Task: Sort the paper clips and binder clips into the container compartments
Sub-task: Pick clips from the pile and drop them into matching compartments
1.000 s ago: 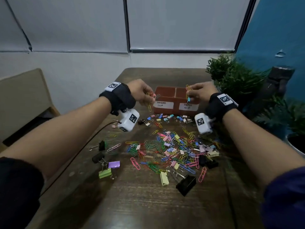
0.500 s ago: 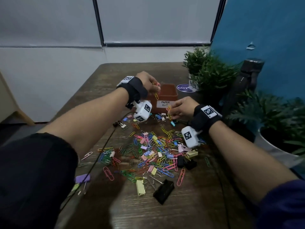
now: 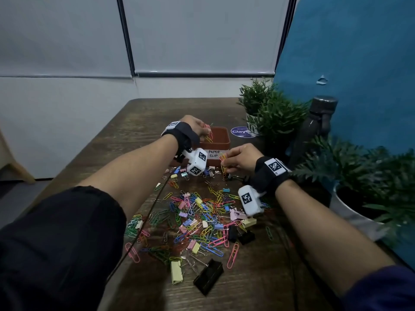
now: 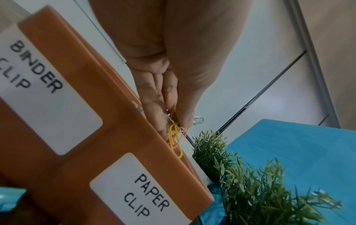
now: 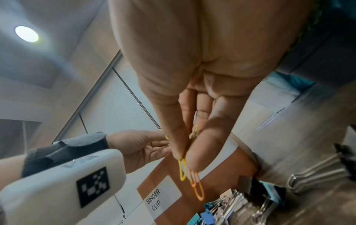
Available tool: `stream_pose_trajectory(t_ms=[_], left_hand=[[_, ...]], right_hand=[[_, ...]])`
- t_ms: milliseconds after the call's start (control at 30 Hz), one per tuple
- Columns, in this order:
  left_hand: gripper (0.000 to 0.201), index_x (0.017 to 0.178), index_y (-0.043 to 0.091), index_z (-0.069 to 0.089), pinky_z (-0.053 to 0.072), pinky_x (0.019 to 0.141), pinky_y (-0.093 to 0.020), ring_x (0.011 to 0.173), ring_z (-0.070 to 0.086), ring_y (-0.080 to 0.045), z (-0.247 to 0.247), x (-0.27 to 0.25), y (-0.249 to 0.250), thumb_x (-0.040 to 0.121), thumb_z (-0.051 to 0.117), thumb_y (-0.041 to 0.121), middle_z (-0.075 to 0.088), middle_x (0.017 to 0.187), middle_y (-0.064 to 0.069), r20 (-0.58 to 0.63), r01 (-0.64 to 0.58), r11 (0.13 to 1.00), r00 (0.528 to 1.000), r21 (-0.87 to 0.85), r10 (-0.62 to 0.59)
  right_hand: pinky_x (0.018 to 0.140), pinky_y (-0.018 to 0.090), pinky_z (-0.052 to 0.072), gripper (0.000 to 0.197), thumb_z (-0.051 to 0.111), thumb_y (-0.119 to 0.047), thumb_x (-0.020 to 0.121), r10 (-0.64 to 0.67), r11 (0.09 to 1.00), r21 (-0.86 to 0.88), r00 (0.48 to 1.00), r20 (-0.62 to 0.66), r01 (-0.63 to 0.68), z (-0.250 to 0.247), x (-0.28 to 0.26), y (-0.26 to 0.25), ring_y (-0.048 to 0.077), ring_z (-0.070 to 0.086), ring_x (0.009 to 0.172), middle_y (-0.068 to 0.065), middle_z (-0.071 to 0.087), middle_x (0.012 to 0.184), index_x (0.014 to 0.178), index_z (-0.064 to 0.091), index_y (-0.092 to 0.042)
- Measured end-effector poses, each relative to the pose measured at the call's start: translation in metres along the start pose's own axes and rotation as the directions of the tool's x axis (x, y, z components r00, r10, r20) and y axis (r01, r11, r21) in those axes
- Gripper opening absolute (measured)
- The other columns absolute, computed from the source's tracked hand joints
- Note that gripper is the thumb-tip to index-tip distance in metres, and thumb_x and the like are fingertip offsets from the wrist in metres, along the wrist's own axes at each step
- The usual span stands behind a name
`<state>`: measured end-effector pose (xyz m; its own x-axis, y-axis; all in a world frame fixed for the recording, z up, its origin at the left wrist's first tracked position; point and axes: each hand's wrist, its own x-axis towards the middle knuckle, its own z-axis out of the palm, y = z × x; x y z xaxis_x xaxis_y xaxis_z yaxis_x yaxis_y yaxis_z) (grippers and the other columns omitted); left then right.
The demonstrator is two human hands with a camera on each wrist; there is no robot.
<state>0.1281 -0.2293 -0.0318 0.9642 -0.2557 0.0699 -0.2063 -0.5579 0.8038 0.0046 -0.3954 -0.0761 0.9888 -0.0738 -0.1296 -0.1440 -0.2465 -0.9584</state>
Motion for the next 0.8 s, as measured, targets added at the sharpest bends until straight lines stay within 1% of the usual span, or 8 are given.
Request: stream_pose_trajectory(t_ms=[133, 267, 333, 400, 500, 633, 700, 800], left_hand=[[0.023, 0.111, 0.002, 0.071, 0.06, 0.081, -0.036, 0.085, 0.069, -0.02, 0.002, -0.002, -0.002, 0.093, 0.064, 0.015, 0.073, 0.099, -0.01, 0.06, -0.041, 0.999, 0.997, 0.023, 0.04], [0.03, 0.127, 0.011, 0.063, 0.057, 0.08, -0.027, 0.092, 0.064, -0.017, 0.0, -0.012, 0.002, 0.099, 0.055, 0.019, 0.069, 0.107, -0.007, 0.149, -0.141, 0.98, 0.982, 0.138, 0.121], [0.035, 0.133, 0.018, 0.059, 0.054, 0.089, -0.03, 0.102, 0.064, -0.017, -0.003, -0.02, 0.007, 0.099, 0.053, 0.026, 0.067, 0.118, -0.003, 0.163, -0.209, 0.943, 0.972, 0.26, 0.17], [0.034, 0.131, 0.022, 0.061, 0.048, 0.097, -0.029, 0.111, 0.062, -0.018, -0.005, -0.032, 0.01, 0.098, 0.054, 0.029, 0.066, 0.124, 0.0, 0.106, -0.282, 0.877, 0.959, 0.389, 0.261], [0.023, 0.113, 0.022, 0.07, 0.046, 0.084, -0.023, 0.099, 0.063, -0.011, -0.009, -0.063, 0.01, 0.093, 0.061, 0.03, 0.07, 0.108, 0.005, 0.037, -0.324, 0.853, 0.94, 0.409, 0.339], [0.022, 0.085, 0.023, 0.077, 0.052, 0.06, -0.02, 0.063, 0.062, -0.001, -0.002, -0.096, -0.004, 0.083, 0.073, 0.044, 0.071, 0.072, 0.011, 0.196, -0.239, 0.919, 0.963, 0.314, 0.184], [0.024, 0.082, 0.024, 0.076, 0.048, 0.06, -0.02, 0.066, 0.064, -0.002, 0.008, -0.1, -0.011, 0.078, 0.076, 0.048, 0.073, 0.074, 0.008, 0.262, -0.239, 0.905, 0.953, 0.351, 0.15], [0.019, 0.087, 0.021, 0.074, 0.05, 0.066, -0.022, 0.072, 0.067, -0.008, 0.019, -0.101, -0.017, 0.081, 0.076, 0.039, 0.073, 0.077, 0.004, 0.224, -0.246, 0.924, 0.957, 0.293, 0.184]], right_hand=[[0.049, 0.018, 0.054, 0.015, 0.076, 0.005, 0.08, -0.019, 1.0, 0.003, 0.999, -0.026, 0.019, 0.002, 0.003, 0.001, 0.012, 0.062, 0.047, 0.01, 0.067, 0.072, 0.094, 0.072, 0.001], [0.057, 0.021, 0.059, 0.015, 0.076, 0.005, 0.08, -0.033, 0.999, 0.035, 0.999, -0.037, 0.034, 0.003, 0.005, -0.001, 0.018, 0.065, 0.06, 0.014, 0.07, 0.081, 0.094, 0.072, -0.001], [0.059, 0.022, 0.06, 0.013, 0.074, 0.006, 0.081, -0.054, 0.996, 0.073, 0.998, -0.031, 0.056, 0.003, 0.005, -0.002, 0.02, 0.065, 0.066, 0.014, 0.07, 0.083, 0.09, 0.072, -0.003], [0.057, 0.02, 0.059, 0.013, 0.073, 0.008, 0.081, -0.076, 0.989, 0.124, 0.996, -0.037, 0.08, 0.004, 0.006, -0.001, 0.018, 0.066, 0.065, 0.014, 0.07, 0.084, 0.089, 0.07, -0.002], [0.055, 0.019, 0.058, 0.011, 0.071, 0.008, 0.082, -0.074, 0.977, 0.195, 0.994, -0.087, 0.09, 0.004, 0.008, 0.0, 0.019, 0.063, 0.062, 0.013, 0.069, 0.08, 0.088, 0.07, -0.002], [0.053, 0.02, 0.057, 0.012, 0.073, 0.006, 0.081, -0.062, 0.946, 0.31, 0.991, -0.122, 0.098, 0.006, 0.009, 0.002, 0.017, 0.066, 0.056, 0.013, 0.07, 0.077, 0.087, 0.07, -0.004], [0.058, 0.02, 0.059, 0.013, 0.071, 0.007, 0.083, -0.089, 0.913, 0.389, 0.99, -0.105, 0.124, 0.01, 0.007, 0.0, 0.014, 0.069, 0.058, 0.007, 0.072, 0.073, 0.092, 0.069, -0.003], [0.063, 0.021, 0.059, 0.014, 0.067, 0.008, 0.085, -0.128, 0.878, 0.458, 0.99, -0.056, 0.14, 0.014, 0.003, -0.002, 0.014, 0.071, 0.063, 0.004, 0.073, 0.074, 0.096, 0.067, -0.001]])
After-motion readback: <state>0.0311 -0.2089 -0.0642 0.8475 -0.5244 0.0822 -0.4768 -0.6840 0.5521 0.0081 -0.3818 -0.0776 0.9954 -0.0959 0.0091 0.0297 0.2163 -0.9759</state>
